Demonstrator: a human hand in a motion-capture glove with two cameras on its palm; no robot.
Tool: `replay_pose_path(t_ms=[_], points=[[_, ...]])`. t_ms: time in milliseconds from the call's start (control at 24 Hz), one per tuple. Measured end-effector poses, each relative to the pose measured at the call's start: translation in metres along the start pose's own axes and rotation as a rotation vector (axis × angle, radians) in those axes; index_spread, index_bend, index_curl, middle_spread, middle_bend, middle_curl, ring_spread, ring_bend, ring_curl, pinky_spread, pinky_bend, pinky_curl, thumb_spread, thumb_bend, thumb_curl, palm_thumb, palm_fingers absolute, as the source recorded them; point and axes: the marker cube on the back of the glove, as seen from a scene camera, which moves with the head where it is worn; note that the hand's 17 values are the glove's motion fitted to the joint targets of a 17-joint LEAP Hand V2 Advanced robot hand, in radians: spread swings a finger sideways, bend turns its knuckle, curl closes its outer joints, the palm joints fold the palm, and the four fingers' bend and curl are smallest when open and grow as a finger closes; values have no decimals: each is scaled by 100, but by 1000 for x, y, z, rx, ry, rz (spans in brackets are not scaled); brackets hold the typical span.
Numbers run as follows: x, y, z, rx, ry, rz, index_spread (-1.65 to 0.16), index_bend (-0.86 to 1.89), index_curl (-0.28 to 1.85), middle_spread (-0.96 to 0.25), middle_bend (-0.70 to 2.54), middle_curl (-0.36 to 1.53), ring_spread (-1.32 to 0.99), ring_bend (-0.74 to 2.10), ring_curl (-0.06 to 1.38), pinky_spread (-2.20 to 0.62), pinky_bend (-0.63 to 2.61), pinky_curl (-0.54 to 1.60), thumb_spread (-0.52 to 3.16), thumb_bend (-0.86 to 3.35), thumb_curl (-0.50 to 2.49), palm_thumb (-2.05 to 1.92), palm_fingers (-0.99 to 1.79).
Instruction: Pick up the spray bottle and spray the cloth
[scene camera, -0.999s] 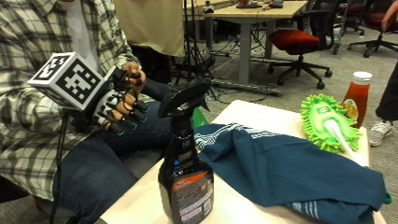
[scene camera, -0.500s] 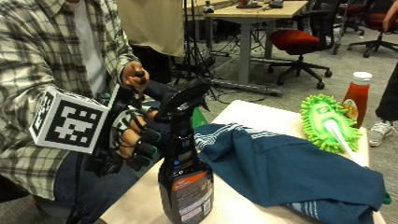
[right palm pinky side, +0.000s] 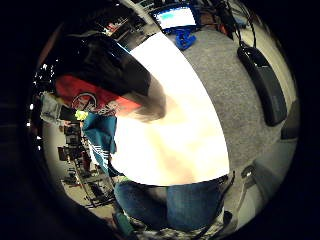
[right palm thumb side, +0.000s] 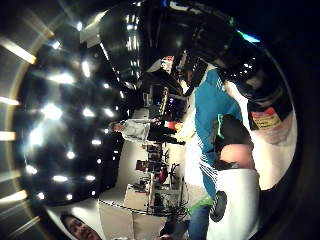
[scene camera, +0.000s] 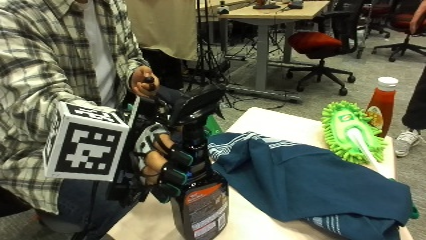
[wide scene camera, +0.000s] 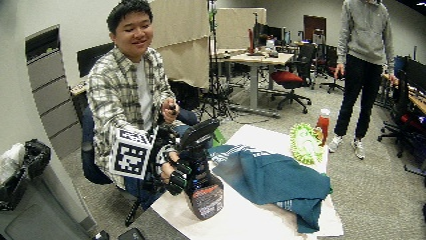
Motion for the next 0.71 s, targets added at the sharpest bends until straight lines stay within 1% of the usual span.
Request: replay_pose_path(t_ms=[208, 375, 583, 708], points=[[0, -8, 9, 27, -27, 6, -23, 19, 34, 1, 19, 29, 2, 33, 28, 18, 21, 30, 112, 20, 44, 84, 31], [-4, -16, 23, 112, -62, -15, -24, 18, 35, 1, 22, 31, 1, 34, 29, 19, 17, 29, 114, 21, 45, 88, 37], [0, -10, 6, 67, -51, -12, -24, 16, 34, -3, 33, 36, -3, 38, 30, 18, 15, 27, 117, 22, 47, 93, 58], [1, -8, 3, 87, -41, -17, -24, 15, 34, -4, 35, 38, -5, 41, 32, 17, 15, 27, 117, 22, 47, 95, 61]])
